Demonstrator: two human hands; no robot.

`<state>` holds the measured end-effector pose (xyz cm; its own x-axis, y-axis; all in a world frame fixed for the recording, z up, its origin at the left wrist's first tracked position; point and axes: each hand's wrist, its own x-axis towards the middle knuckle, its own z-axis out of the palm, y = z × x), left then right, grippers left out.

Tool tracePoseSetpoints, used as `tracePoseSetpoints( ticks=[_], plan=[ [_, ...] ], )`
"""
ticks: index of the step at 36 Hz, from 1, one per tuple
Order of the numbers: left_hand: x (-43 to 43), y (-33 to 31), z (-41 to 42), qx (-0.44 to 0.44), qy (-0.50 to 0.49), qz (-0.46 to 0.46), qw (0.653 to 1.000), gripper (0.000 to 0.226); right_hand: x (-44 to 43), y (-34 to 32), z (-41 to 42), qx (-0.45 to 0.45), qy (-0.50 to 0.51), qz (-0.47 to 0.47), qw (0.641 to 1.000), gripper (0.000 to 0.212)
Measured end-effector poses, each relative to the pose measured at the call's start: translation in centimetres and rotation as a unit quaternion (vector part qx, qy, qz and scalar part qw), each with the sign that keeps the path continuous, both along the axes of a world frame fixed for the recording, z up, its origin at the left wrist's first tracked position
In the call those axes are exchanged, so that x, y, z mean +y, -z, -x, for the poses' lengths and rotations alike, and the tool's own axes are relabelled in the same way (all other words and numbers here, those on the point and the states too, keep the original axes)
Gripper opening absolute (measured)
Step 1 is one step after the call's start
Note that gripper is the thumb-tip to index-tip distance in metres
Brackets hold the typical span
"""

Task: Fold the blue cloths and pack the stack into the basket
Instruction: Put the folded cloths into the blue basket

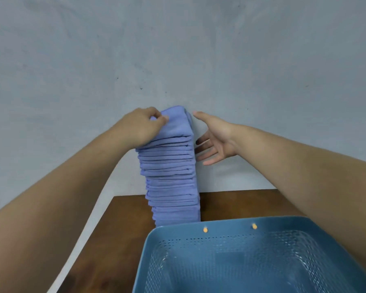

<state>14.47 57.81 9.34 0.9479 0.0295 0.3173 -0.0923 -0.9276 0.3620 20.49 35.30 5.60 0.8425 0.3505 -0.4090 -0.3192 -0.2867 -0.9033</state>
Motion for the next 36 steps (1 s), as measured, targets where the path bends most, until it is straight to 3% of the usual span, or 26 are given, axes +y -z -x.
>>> tracePoseSetpoints(
  ticks=[3, 9, 15, 19, 22, 26, 29, 33, 36],
  plan=[
    [0.2, 1.7, -0.7, 0.099, 0.027, 0.030, 0.994, 0.043, 1.4, 0.1, -0.7, 0.018, -0.015, 0.020, 1.000, 0.122],
    [-0.8, 2.9, -0.3, 0.080, 0.065, 0.057, 0.993, 0.049, 2.4, 0.9, -1.2, 0.019, -0.011, 0.028, 0.999, 0.088],
    [-0.7, 2.9, -0.3, 0.078, 0.064, 0.050, 0.994, 0.049, 2.6, 1.6, -1.0, 0.028, 0.020, -0.013, 0.999, 0.071],
    [-0.9, 3.2, 1.0, 0.051, 0.076, 0.077, 0.993, 0.048, 2.7, 1.4, 0.2, 0.004, 0.032, -0.084, 0.996, 0.050],
    [-1.4, 3.4, 2.4, 0.011, 0.085, 0.112, 0.990, 0.043, 2.5, 0.8, 1.1, -0.024, 0.031, -0.120, 0.992, 0.058],
    [-2.2, 2.9, 4.2, -0.122, 0.050, 0.211, 0.968, 0.039, 1.8, -1.0, 3.1, -0.087, 0.047, -0.153, 0.983, 0.052],
    [-2.3, 2.0, 5.4, -0.193, 0.012, 0.329, 0.925, 0.061, 0.6, -3.0, 5.0, -0.138, 0.042, -0.203, 0.968, 0.031],
    [-2.2, 0.5, 6.4, -0.048, 0.049, 0.449, 0.891, 0.117, -1.9, -5.7, 7.9, -0.191, 0.011, -0.219, 0.957, 0.028],
    [-2.5, -0.5, 7.2, 0.006, 0.111, 0.479, 0.871, 0.112, -3.7, -7.2, 10.2, -0.215, -0.010, -0.217, 0.952, 0.047]
  ],
)
